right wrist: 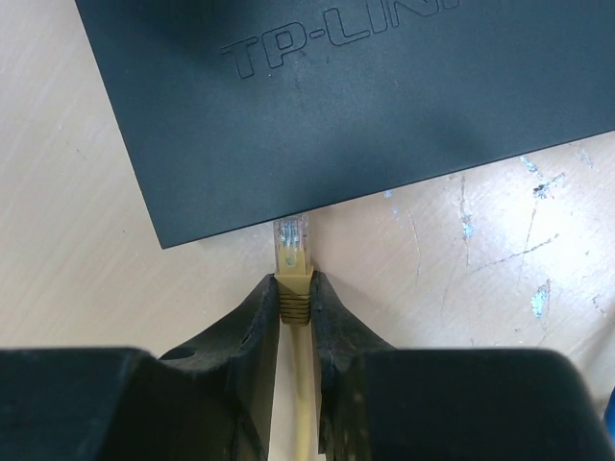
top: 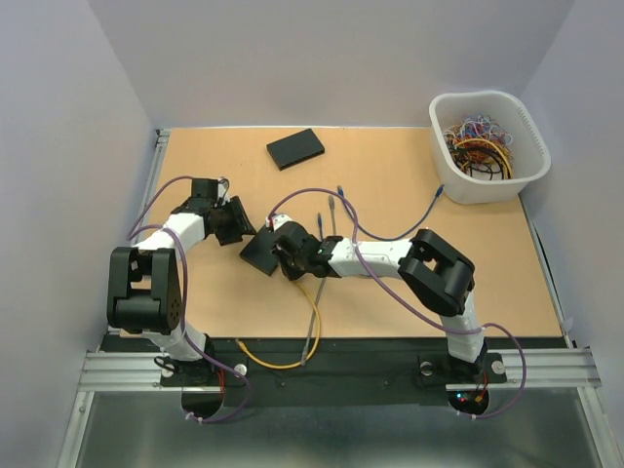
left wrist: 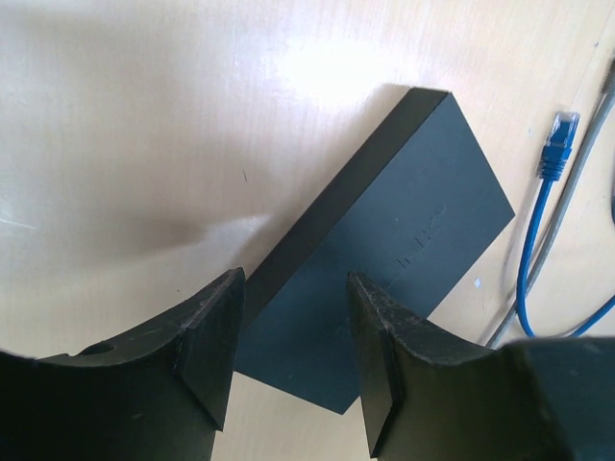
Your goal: Insert the plug into the switch port
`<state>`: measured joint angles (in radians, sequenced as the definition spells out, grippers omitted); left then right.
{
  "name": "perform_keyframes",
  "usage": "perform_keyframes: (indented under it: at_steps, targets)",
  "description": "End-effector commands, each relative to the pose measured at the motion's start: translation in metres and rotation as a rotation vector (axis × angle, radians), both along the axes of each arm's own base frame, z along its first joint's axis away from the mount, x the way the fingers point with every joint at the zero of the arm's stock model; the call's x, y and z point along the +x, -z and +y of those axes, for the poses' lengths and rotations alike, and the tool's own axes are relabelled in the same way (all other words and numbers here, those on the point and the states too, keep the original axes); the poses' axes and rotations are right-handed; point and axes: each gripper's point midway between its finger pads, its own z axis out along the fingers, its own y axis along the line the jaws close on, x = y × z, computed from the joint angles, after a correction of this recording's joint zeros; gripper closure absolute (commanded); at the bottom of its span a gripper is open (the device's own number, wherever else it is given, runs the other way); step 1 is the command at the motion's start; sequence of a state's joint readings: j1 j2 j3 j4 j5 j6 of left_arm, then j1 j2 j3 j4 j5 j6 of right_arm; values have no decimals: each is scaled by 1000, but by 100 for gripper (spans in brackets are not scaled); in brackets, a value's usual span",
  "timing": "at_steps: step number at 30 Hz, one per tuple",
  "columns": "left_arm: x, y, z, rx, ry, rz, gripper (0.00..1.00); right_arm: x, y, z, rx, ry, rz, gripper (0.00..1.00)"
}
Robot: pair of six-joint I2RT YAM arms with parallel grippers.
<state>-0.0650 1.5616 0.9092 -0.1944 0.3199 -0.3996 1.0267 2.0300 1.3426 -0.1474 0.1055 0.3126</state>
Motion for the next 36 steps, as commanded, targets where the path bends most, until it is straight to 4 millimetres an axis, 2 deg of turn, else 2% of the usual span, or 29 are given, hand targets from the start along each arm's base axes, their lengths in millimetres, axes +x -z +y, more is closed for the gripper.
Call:
perform_keyframes:
  at_steps: [1,6,15,30,36]
  targets:
    - [-11,0,-6,9,36,5,43,-8,13,1,-56,-9,13,100]
    - [-15,8,-14,-13,71,34,43,-5,17,4,-74,5,20,100]
    - [-17,18,-15,-17,75,67,43,1,31,-2,-158,42,26,100]
    - [-29,35,-28,-43,126,130,43,12,19,9,-188,14,7,100]
    - [-34,39,-35,-42,151,146,43,23,10,7,-217,6,-61,99]
